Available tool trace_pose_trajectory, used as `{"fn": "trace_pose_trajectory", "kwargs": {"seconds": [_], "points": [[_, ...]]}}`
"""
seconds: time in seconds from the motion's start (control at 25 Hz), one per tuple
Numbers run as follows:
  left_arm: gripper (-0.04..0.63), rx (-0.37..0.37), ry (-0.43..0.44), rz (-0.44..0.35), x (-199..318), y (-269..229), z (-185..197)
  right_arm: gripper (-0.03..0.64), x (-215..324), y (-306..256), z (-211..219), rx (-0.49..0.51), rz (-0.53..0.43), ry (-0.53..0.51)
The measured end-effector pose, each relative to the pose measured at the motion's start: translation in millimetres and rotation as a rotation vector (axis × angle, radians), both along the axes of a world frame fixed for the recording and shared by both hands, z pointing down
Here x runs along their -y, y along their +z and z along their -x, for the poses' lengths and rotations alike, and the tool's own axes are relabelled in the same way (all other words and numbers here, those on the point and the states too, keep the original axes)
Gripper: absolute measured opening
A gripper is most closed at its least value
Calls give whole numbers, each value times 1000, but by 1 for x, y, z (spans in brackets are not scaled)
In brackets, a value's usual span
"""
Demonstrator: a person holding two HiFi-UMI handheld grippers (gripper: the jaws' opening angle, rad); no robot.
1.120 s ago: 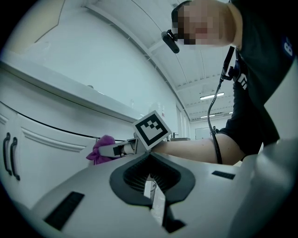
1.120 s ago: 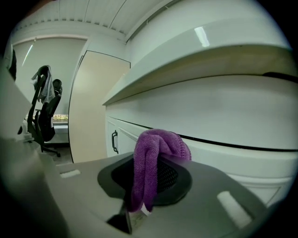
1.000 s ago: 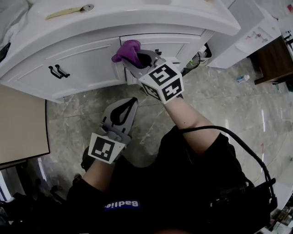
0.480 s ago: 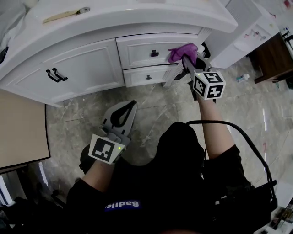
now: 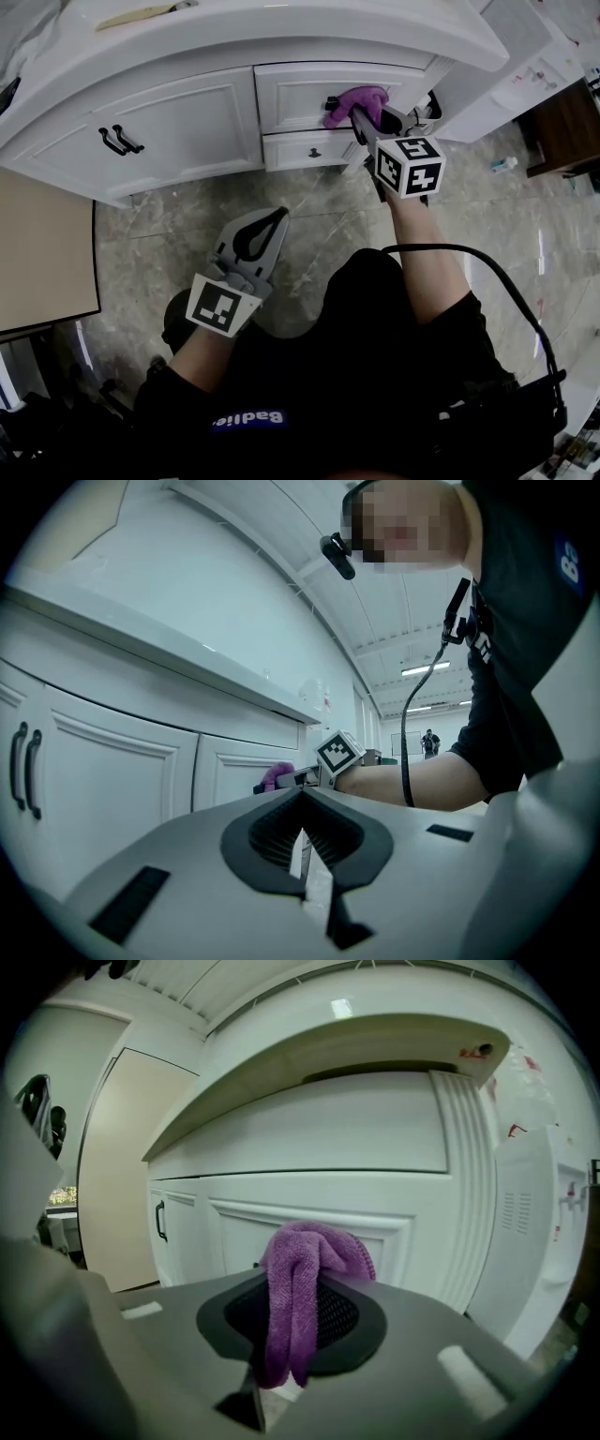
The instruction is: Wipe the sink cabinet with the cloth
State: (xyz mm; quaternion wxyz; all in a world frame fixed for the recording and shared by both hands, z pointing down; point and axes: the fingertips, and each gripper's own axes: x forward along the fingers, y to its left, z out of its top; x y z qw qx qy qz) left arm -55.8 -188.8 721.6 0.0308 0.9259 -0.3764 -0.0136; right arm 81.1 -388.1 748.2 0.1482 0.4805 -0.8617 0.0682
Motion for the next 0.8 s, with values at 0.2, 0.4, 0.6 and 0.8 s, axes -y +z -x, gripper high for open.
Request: {"fn": "trace_pose_trajectory", "kwargs": {"seconds": [0.2,0.4,0.6,0.8], "points": [[5,1,-6,10,-3,5,7,63,-16,-7,55,19,-14,-91],[5,11,7,13,-10,8,7,63,-22,-2,120,22,-25,-193],[5,10,0,30,-16,13,11,63,-20,2,156,7,-28,-225],[5,3,5,25,-20,14,7,63,-39,12,179,33,-9,-327]]}}
